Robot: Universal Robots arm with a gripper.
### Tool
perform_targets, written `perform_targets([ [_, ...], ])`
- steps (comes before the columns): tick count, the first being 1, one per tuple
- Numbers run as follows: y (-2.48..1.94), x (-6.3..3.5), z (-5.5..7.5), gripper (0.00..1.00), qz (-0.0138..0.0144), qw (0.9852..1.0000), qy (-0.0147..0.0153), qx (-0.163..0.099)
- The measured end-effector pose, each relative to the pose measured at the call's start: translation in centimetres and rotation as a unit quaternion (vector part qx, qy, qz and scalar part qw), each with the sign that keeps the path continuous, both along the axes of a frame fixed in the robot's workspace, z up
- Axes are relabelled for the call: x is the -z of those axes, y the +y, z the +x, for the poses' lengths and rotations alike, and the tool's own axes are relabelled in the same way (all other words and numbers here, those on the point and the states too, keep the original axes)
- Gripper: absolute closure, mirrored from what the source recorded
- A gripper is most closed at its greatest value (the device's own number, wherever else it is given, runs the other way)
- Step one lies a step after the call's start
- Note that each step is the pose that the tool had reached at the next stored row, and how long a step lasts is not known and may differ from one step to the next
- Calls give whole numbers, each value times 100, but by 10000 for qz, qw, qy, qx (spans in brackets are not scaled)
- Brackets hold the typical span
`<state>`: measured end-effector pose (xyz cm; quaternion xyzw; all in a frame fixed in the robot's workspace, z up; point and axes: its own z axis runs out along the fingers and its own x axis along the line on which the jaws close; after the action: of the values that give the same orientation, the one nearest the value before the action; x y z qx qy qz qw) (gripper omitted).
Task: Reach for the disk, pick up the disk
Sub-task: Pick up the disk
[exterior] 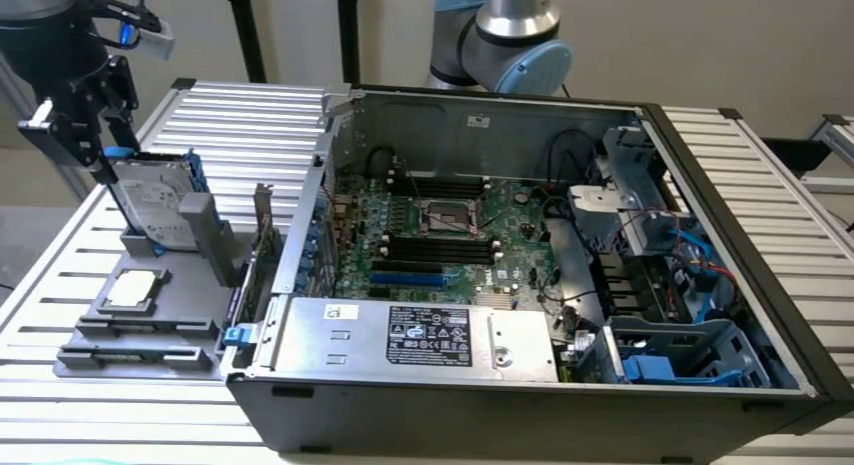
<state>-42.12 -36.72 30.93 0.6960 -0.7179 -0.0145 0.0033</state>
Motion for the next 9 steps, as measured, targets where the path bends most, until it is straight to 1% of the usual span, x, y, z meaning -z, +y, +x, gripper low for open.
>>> perform_targets([
  [6,0,27,0,40,-40,10000,-9,0],
  [9,0,45,0,40,-51,10000,-18,0],
])
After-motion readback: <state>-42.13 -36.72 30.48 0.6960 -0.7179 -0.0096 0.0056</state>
